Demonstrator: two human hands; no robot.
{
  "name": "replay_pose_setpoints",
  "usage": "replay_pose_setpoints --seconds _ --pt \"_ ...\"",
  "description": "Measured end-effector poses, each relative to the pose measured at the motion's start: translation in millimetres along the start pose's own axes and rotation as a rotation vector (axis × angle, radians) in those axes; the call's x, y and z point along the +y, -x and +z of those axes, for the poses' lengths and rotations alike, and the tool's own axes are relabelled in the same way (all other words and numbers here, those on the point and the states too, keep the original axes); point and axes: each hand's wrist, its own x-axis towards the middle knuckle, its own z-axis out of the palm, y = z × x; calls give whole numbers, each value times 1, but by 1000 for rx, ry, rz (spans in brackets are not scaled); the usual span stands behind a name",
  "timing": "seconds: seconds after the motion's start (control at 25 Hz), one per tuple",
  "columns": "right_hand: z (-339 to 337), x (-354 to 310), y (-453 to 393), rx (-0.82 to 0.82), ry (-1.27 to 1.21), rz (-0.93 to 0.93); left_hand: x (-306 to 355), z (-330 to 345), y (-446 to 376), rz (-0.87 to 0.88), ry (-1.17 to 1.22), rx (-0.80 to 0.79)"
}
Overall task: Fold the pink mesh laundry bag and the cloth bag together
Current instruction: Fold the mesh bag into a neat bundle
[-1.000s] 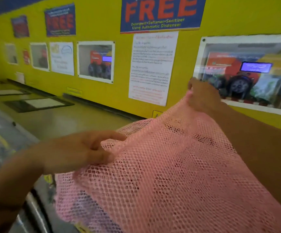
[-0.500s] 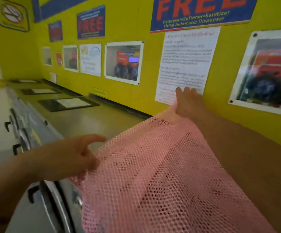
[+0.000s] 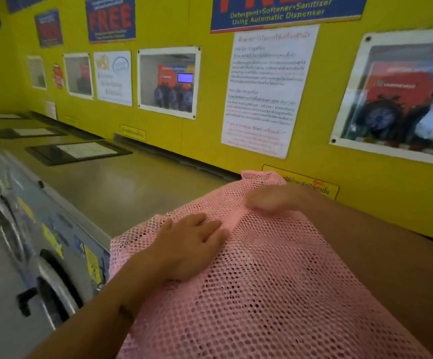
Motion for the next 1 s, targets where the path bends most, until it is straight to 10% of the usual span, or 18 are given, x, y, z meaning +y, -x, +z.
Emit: replay_pose_setpoints --seconds 0.4,0.68,1.0 --pt "-28 82 167 -21 148 182 57 -32 6 237 133 257" --pt "-22 155 308 -111 153 362 199 -12 66 642 317 -123" --pt "44 137 375 -236 -183 102 255 35 98 615 114 -366"
